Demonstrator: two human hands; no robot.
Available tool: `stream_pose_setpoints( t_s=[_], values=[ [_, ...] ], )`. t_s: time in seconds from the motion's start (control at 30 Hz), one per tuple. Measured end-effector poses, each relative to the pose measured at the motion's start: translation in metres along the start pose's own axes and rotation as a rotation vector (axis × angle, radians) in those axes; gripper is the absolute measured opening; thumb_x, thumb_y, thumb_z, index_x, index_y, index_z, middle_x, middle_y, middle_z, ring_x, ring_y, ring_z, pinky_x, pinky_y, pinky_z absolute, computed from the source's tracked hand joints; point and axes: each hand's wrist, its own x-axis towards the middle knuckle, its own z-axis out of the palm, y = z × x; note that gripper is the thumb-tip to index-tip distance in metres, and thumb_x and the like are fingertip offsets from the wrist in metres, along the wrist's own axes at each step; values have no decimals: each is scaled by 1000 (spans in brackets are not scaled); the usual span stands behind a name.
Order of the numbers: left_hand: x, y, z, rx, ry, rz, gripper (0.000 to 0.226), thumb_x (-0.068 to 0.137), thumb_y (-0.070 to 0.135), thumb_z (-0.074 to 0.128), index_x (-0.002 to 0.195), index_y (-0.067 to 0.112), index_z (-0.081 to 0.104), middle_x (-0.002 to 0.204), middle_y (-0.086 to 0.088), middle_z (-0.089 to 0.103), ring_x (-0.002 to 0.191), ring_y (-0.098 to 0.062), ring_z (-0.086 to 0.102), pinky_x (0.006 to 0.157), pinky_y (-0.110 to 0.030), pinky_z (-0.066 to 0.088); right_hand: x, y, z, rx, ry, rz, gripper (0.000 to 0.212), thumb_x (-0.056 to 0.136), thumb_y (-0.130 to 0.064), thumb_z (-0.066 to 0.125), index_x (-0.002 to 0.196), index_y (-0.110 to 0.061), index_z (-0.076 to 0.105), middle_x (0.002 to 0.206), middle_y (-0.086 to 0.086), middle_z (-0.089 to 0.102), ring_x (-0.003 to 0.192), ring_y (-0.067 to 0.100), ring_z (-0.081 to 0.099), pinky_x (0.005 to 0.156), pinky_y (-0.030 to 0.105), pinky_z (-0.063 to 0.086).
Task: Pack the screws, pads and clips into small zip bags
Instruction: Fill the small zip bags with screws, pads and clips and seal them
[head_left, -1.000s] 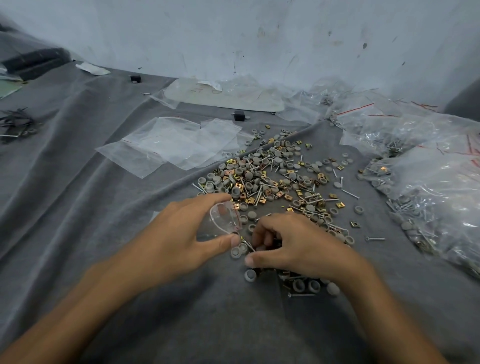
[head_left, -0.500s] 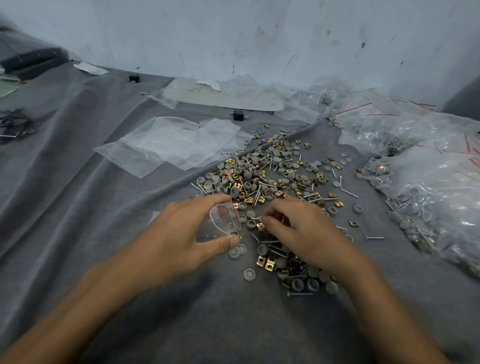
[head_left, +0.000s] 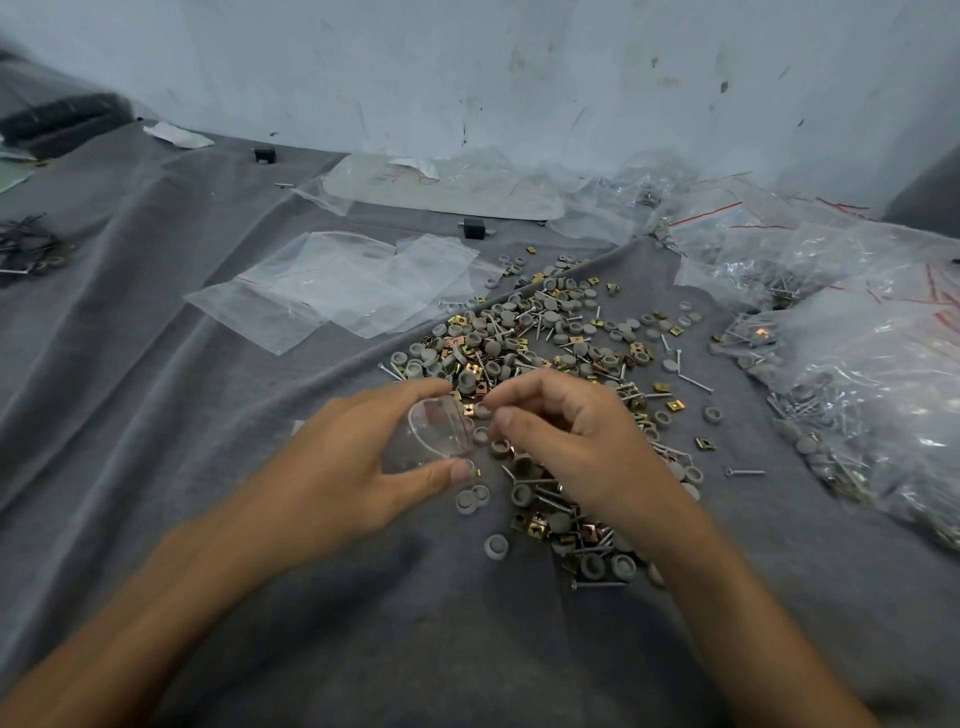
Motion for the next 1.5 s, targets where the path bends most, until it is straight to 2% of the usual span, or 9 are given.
stream_pose_setpoints(
  t_s=[0.1,0.2,0.3,0.4,0.53,0.73,1.2,1.4,1.5],
  values=[
    [0,-1,-7,-33,57,-16,76,79,77,62,142,36,52,138,24,58,128,7,50,106,-22,43,0,6,-2,-273,-2,20,9,95,-29,69,104,-29,72,91,-11,71,85,2,66,72,20,51],
    [0,2,-11,-42,69,-18,74,79,70,62,143,34,52,138,23,58,127,7,51,105,-23,43,-4,7,13,-466,-130,-10,26,90,-44,72,111,-29,70,101,-18,62,90,-3,58,75,14,44],
    [0,4,-11,-40,58,-20,77,76,69,59,144,33,50,140,21,57,129,5,50,106,-25,44,-6,6,28,-646,-212,-33,44,89,-55,65,128,-34,60,115,-15,54,104,5,54,87,26,45],
    [-1,4,-11,-40,50,-27,77,76,69,59,144,35,50,140,22,57,129,7,49,105,-22,42,-6,2,32,-780,-284,-36,43,97,-48,57,138,-34,54,118,-7,50,112,16,50,88,32,40],
    [-1,4,-10,-40,49,-27,78,76,70,59,144,34,51,141,22,56,130,8,48,107,-21,41,-4,-2,27,-842,-306,-20,28,104,-32,47,128,-25,61,115,-3,52,109,20,52,89,38,44],
    [-1,5,-7,-47,12,-38,79,76,72,58,145,35,48,143,19,55,135,-1,48,112,-40,42,-5,-8,25,-824,-273,-8,15,101,-29,50,114,-21,52,111,-2,54,102,22,55,87,41,46],
    [-1,4,2,16,-26,-11,73,80,64,65,145,37,47,142,22,54,132,2,48,108,-23,40,-5,-3,13,-754,-218,-11,14,91,-25,62,102,-31,57,99,-12,53,92,12,52,77,31,43],
    [-2,4,7,58,-53,3,79,81,78,55,148,37,43,146,20,51,134,0,44,107,-18,32,-2,1,2,-567,-7,-33,15,86,-16,73,93,-28,67,87,-15,60,82,4,57,74,24,48],
    [-2,4,10,83,-53,10,79,79,72,54,148,37,43,146,20,51,132,1,44,101,-12,26,-3,0,5,-437,100,-62,16,86,-15,76,90,-28,68,84,-13,64,79,7,62,68,21,50]
  ],
)
